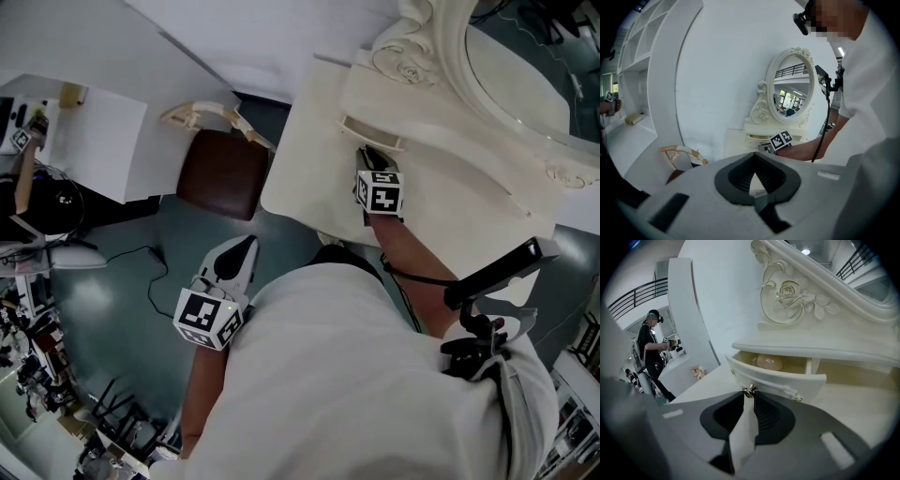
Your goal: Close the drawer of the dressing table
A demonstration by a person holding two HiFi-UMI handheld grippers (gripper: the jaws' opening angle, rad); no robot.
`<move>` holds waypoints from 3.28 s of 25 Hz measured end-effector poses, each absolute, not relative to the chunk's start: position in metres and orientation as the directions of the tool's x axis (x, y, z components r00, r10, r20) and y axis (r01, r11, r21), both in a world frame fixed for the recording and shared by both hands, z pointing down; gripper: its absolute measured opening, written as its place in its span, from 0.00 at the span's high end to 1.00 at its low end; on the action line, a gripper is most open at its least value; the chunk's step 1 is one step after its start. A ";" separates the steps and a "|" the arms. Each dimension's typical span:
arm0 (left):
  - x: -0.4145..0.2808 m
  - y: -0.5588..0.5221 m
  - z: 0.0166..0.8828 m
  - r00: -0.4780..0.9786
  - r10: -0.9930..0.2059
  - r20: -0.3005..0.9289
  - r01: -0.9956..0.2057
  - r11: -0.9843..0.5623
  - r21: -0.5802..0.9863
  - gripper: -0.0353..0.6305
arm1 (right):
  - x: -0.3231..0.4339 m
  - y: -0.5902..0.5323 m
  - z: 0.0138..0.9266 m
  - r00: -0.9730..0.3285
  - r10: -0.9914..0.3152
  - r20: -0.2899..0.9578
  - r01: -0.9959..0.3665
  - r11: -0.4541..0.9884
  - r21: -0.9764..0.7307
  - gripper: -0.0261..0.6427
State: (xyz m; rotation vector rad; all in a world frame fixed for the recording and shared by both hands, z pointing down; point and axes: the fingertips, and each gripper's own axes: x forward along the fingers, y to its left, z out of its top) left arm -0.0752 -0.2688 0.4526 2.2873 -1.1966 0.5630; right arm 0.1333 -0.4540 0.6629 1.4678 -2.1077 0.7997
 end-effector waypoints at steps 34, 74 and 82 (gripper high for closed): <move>-0.082 -0.306 0.459 0.531 -0.638 0.558 -0.838 -0.491 0.236 0.94 | 0.157 -0.510 0.667 -0.282 -0.715 0.639 -0.958 0.248 -0.145 0.86; -0.145 -0.143 0.449 0.599 -0.644 0.476 -0.796 -0.546 0.264 0.94 | 0.124 -0.358 0.638 -0.242 -0.702 0.670 -0.965 0.245 -0.092 0.96; -0.162 -0.083 0.455 0.649 -0.614 0.449 -0.755 -0.595 0.277 0.94 | 0.088 -0.267 0.605 -0.285 -0.708 0.645 -0.952 0.285 -0.108 0.96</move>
